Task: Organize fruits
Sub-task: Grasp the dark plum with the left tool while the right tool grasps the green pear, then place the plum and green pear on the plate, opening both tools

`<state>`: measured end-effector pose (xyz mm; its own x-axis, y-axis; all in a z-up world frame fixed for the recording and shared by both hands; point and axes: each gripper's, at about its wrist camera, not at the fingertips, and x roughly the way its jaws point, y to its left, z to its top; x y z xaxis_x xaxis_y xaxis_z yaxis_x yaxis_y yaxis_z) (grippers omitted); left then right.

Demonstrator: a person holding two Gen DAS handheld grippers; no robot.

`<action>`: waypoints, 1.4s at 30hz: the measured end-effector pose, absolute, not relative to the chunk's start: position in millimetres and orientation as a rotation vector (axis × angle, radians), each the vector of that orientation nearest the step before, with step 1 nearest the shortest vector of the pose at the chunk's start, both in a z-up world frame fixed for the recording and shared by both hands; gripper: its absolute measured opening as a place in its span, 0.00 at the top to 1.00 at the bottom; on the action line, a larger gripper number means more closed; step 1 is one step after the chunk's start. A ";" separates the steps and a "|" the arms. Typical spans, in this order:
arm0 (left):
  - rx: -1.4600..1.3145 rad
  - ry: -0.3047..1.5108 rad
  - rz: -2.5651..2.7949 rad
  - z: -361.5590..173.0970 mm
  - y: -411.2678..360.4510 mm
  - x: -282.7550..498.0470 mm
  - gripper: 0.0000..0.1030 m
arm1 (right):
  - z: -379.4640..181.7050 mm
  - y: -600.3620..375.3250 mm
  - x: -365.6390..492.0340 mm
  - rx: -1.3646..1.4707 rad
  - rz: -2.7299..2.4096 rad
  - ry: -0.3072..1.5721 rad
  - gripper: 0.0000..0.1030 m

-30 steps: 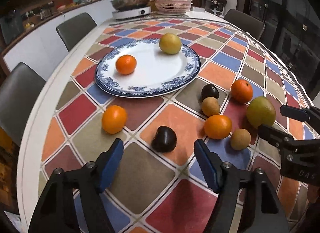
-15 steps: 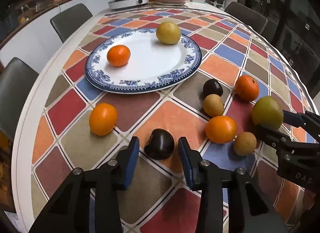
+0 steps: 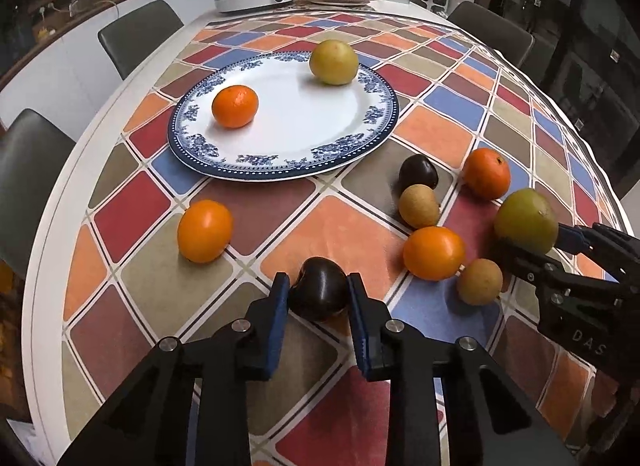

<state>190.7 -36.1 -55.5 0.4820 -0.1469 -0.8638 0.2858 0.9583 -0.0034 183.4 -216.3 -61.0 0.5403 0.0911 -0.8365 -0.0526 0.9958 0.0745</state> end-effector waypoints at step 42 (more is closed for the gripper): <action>0.162 0.816 -0.253 34.7 -5.9 222.1 0.72 | 39.1 -180.8 237.2 -0.063 0.242 0.836 0.51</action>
